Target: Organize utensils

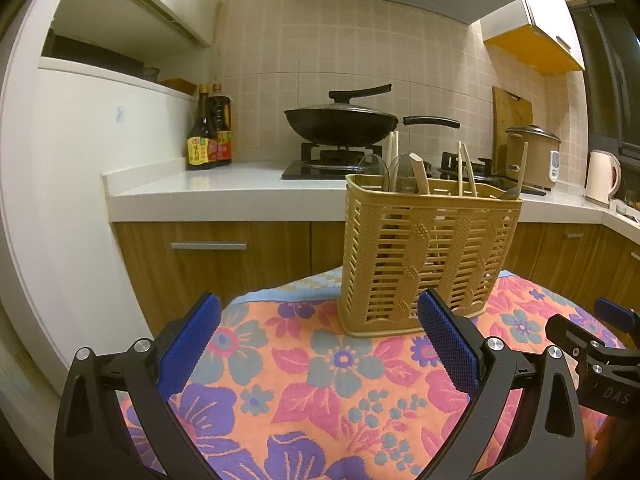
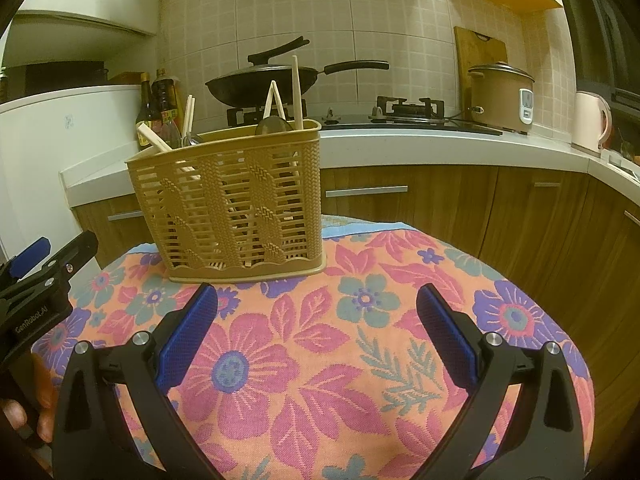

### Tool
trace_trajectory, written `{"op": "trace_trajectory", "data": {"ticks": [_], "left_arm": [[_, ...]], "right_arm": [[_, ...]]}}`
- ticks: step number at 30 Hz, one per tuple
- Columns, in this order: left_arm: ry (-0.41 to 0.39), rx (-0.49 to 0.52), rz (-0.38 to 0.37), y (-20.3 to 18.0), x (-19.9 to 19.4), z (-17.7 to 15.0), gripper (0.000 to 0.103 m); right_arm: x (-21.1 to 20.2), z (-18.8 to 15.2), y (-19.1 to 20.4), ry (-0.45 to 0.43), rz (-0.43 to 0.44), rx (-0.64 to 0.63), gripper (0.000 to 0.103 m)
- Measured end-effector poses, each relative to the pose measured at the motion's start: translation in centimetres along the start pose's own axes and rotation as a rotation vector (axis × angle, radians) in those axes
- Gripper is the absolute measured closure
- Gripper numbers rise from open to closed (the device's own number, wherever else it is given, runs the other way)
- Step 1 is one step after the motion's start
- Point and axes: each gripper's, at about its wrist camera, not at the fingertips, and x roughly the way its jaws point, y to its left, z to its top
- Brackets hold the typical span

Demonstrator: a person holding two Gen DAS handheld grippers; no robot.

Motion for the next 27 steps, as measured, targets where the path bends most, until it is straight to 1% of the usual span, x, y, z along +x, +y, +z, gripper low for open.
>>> {"op": "trace_trajectory", "data": {"ticks": [27], "left_arm": [[-0.001,0.009,0.001,-0.02,0.09,-0.15,0.008]], "right_arm": [[0.07,-0.02,0.03,0.005,-0.002,0.001,0.008]]}}
